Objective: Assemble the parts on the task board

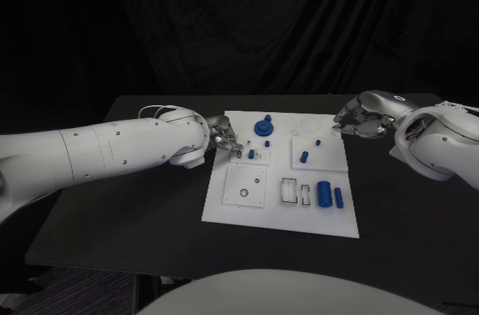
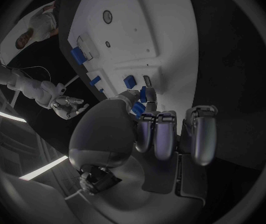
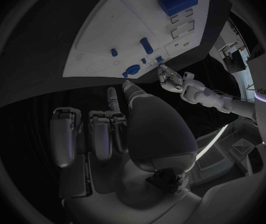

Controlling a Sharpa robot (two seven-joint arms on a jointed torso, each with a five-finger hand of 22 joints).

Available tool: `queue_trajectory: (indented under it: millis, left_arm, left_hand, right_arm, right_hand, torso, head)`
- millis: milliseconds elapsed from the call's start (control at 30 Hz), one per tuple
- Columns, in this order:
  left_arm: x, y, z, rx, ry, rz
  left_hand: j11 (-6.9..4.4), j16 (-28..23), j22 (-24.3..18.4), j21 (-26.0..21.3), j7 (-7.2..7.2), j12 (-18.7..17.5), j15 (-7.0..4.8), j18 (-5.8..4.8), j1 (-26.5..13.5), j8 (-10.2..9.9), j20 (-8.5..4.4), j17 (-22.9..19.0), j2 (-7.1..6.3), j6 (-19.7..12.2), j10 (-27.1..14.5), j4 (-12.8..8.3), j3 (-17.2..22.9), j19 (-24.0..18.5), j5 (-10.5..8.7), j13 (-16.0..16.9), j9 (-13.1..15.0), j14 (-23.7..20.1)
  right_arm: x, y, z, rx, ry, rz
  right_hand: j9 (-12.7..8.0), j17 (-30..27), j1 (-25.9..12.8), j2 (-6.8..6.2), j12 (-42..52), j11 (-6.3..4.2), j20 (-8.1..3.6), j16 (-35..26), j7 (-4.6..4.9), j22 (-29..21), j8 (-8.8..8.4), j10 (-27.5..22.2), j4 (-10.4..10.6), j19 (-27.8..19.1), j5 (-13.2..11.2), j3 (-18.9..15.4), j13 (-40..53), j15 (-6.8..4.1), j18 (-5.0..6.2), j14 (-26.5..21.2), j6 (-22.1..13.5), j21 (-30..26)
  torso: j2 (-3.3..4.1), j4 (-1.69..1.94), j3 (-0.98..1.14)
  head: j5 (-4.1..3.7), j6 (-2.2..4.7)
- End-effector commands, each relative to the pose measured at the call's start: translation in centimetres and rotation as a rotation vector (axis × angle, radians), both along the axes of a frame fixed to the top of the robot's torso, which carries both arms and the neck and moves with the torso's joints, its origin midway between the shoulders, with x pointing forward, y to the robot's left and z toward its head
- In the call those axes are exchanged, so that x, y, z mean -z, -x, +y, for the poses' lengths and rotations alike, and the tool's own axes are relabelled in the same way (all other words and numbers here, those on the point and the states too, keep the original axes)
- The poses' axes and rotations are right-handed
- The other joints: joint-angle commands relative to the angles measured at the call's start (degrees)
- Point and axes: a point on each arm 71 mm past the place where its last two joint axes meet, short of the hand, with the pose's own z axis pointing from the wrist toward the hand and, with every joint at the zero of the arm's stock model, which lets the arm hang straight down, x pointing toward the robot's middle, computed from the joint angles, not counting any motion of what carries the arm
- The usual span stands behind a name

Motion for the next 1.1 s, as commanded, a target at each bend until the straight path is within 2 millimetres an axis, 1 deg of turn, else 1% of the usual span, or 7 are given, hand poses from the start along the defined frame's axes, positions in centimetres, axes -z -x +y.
queue_trajectory:
  millis: [33, 267, 467, 900, 1100]
  left_arm:
    - [0.10, 0.11, -0.25, 0.039, -0.029, -0.021]
    - [0.36, 0.28, -0.33, 0.046, -0.034, -0.021]
    - [0.46, 0.37, -0.35, 0.046, -0.033, -0.021]
    - [0.64, 0.57, -0.44, 0.050, -0.034, -0.014]
    - [0.78, 0.69, -0.48, 0.054, -0.035, -0.007]
  left_hand:
    - [-0.43, 0.15, 10.90, -0.14, 0.12, 0.16, -0.25, 1.10, -0.08, 0.40, -0.14, 15.07, -0.47, 0.43, 6.06, 0.03, 0.23, 1.43, 0.10, 14.94, 0.08, 6.15]
    - [-0.45, 0.15, 10.94, -0.10, 0.12, 0.16, -0.28, 1.09, -0.36, 0.50, -0.18, 15.07, -0.56, 0.59, 6.06, 0.16, 0.43, 1.47, -0.06, 14.94, 0.17, 6.15]
    - [-0.45, 0.15, 10.94, -0.10, 0.12, 0.16, -0.28, 1.09, -0.36, 0.50, -0.18, 15.07, -0.56, 0.59, 6.06, 0.16, 0.43, 1.47, -0.06, 14.94, 0.17, 6.15]
    - [-0.46, 0.15, 10.96, -0.08, 0.10, 0.16, -0.29, 1.08, -0.41, 0.54, -0.19, 15.07, -0.56, 0.66, 6.06, 0.18, 0.52, 1.50, -0.09, 14.94, 0.19, 6.15]
    - [-0.49, 0.15, 10.93, -0.14, 0.07, 0.16, -0.31, 1.10, -0.46, 0.57, -0.20, 15.07, -0.57, 0.70, 6.06, 0.19, 0.63, 1.46, -0.10, 14.94, 0.22, 6.15]
  right_arm:
    - [0.17, 0.01, -0.17, 0.019, 0.008, 0.010]
    - [0.21, 0.01, -0.08, 0.017, 0.008, 0.012]
    - [0.24, 0.01, -0.12, 0.017, 0.009, 0.013]
    - [0.29, 0.02, -0.11, 0.018, 0.011, 0.016]
    - [0.32, 0.03, -0.07, 0.018, 0.012, 0.019]
  right_hand:
    - [-0.09, 15.09, 0.68, -0.02, 0.15, 0.17, 0.25, 0.17, 0.00, 13.27, -0.25, 5.98, -0.26, 3.10, 0.26, -0.01, 15.10, 0.35, 0.44, 5.90, 0.43, -0.37]
    - [-0.10, 15.09, 0.74, 0.02, 0.15, 0.17, 0.25, 0.17, 0.00, 13.26, -0.26, 5.98, -0.34, 3.09, 0.26, 0.03, 15.10, 0.34, 0.45, 5.90, 0.44, -0.40]
    - [-0.10, 15.09, 0.78, 0.04, 0.15, 0.17, 0.24, 0.17, 0.00, 13.27, -0.28, 5.98, -0.39, 3.09, 0.26, 0.06, 15.10, 0.34, 0.45, 5.90, 0.44, -0.39]
    - [-0.11, 15.09, 0.85, 0.07, 0.15, 0.17, 0.24, 0.17, 0.00, 13.27, -0.29, 5.98, -0.47, 3.09, 0.26, 0.10, 15.10, 0.34, 0.45, 5.90, 0.44, -0.39]
    - [-0.11, 15.09, 0.85, 0.07, 0.15, 0.17, 0.24, 0.17, 0.00, 13.27, -0.29, 5.98, -0.47, 3.09, 0.26, 0.10, 15.10, 0.34, 0.45, 5.90, 0.44, -0.39]
  torso:
    - [0.04, -0.01, 0.02]
    - [0.03, -0.04, -0.05]
    - [0.03, 0.04, 0.03]
    - [0.03, 0.04, -0.01]
    - [0.03, 0.03, 0.03]
  head:
    - [0.17, 0.01]
    - [0.19, 0.01]
    - [0.21, 0.01]
    - [0.28, 0.01]
    - [0.28, 0.01]
